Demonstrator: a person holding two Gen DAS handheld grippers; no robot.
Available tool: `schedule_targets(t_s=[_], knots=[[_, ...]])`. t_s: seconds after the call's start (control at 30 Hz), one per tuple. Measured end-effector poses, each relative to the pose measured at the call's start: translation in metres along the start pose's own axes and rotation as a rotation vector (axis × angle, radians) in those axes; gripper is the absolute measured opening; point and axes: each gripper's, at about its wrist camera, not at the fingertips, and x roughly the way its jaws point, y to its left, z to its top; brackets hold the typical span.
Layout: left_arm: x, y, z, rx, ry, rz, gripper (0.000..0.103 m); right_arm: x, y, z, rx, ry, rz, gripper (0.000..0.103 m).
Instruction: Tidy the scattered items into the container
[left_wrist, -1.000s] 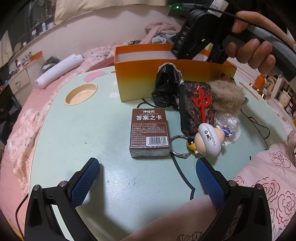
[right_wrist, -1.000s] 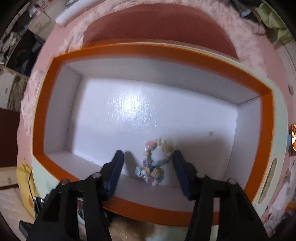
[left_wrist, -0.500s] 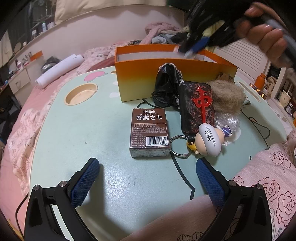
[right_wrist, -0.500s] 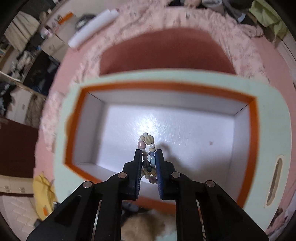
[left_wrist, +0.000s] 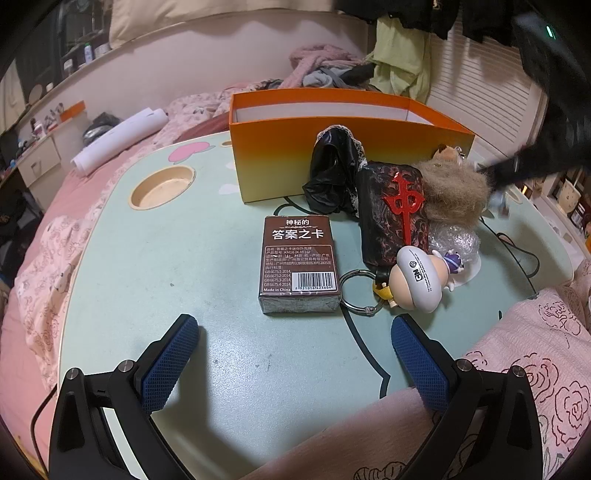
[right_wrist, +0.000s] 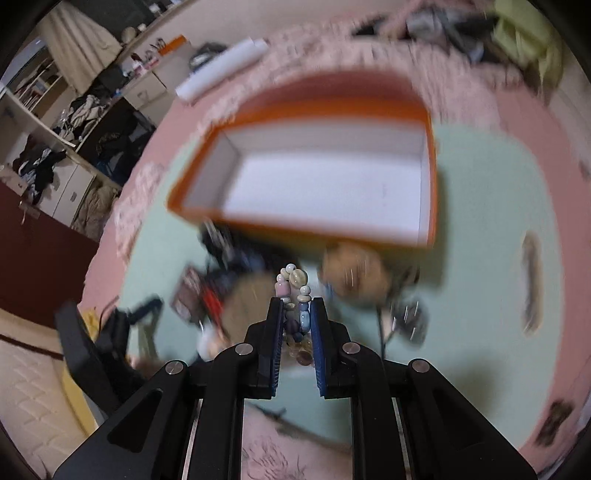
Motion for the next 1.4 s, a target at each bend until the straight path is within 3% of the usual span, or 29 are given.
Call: schedule_targets(t_s=[0.1,0.2,0.37,0.47,0.67,0.83,0.87,0.9,0.97,1.0,1.4], knots=[[0.000,0.000,0.000,0.000,0.000,0.000,0.103,0.013,0.000,-0.008,-0.021,-0.015,-0.070,0.018],[0.000,0.000,0.000,0.000,-0.001,0.000,0.103,0.016,-0.002,-0.010,0.003,-0.028,-0.045,0.026],[0.000,0.000,0.000,0.000,-0.001,0.000,0.103,-0.009,-0.012,-0.024,0.030,-0.176,-0.045,0.047],[0.000,0.000,0.000,0.000,0.000,0.000,0.103,-0.019,-0.011,-0.043,0.005,-0.232,-0.037,0.047],[0.000,0.000,0.000,-0.001,-0.001,0.000,0.103,-0.004,0.002,-0.090,-0.082,-0.256,-0.129,0.047],[0.000,0.000,0.000,-0.001,-0.001,0.001,0.103,0.012,0.005,-0.103,-0.097,-0.287,-0.177,0.047],[-0.001,0.001,0.000,-0.001,-0.001,0.001,0.103,0.013,0.005,-0.104,-0.096,-0.301,-0.197,0.049],[-0.001,0.001,0.000,-0.001,-0.001,0.000,0.103,0.015,0.006,-0.106,-0.096,-0.321,-0.222,0.061],[0.000,0.001,0.000,0.000,0.000,0.000,0.103,0.022,0.012,-0.107,-0.124,-0.335,-0.281,0.075],[0.000,0.001,-0.001,0.000,-0.001,0.000,0.103,0.024,0.013,-0.107,-0.140,-0.337,-0.293,0.078],[-0.001,0.001,-0.001,-0.001,-0.001,0.000,0.103,0.023,0.007,-0.106,-0.136,-0.339,-0.285,0.084]])
